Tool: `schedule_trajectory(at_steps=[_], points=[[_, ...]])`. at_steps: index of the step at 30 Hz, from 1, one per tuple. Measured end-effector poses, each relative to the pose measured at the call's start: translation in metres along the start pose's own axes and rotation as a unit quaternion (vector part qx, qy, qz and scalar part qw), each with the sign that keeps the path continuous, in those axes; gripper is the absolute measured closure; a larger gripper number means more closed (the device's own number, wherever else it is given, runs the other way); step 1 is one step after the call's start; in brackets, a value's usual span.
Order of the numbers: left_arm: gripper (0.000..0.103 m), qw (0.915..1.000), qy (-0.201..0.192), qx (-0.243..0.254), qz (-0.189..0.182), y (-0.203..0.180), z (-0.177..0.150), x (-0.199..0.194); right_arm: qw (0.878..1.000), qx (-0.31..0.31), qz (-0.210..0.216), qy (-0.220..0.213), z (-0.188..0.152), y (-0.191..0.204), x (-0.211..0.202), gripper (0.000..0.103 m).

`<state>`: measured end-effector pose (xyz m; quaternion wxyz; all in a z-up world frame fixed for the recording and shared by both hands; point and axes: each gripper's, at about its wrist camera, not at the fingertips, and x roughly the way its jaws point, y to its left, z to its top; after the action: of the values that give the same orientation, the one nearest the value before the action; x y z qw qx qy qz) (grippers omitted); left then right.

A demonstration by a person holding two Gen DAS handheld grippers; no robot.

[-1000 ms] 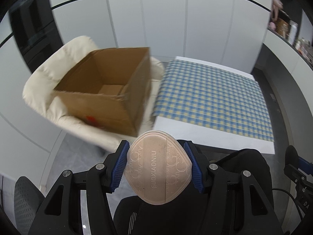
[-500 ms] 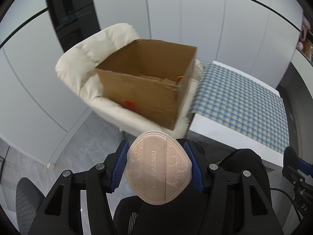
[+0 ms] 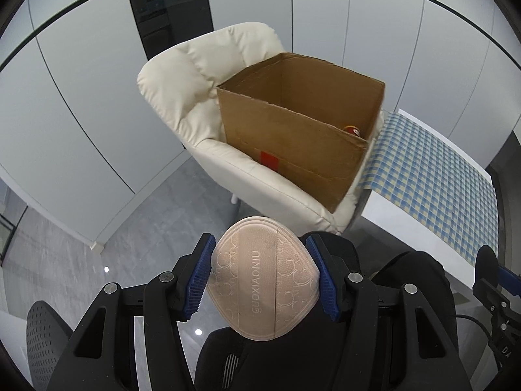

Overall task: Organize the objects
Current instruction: 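Carry the held puff and compact back and over toward the cardboard box, then open the right tool to drop the compact while the left tool drops the puff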

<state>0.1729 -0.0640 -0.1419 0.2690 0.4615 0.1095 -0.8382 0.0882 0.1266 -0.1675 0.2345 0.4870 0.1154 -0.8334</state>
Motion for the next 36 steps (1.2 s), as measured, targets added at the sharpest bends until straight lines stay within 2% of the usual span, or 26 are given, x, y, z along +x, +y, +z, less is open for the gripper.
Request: schedule_trajectory(at_steps=[8,19,23,30,36], points=[[0.044,0.9999,-0.007,-0.011,0.003,0.008,0.020,0.010,1.000,-0.011,-0.003,-0.008,0.024,0.008,0.009,0.056],[0.044,0.9991,-0.010,-0.039,0.011,0.023,0.067,0.046,1.000,-0.013,-0.021,-0.018,0.071,-0.002,0.030,0.056],[0.044,0.9986,-0.012,-0.051,-0.011,0.027,0.092,0.061,0.999,-0.010,-0.027,-0.026,0.100,-0.007,0.044,0.056],[0.044,0.9987,-0.019,-0.047,-0.005,0.021,0.139,0.094,0.998,-0.003,-0.027,-0.056,0.159,-0.007,0.071,0.056],[0.044,0.9984,-0.040,-0.019,0.036,0.010,0.182,0.128,0.997,-0.013,-0.015,-0.074,0.215,0.009,0.102,0.056]])
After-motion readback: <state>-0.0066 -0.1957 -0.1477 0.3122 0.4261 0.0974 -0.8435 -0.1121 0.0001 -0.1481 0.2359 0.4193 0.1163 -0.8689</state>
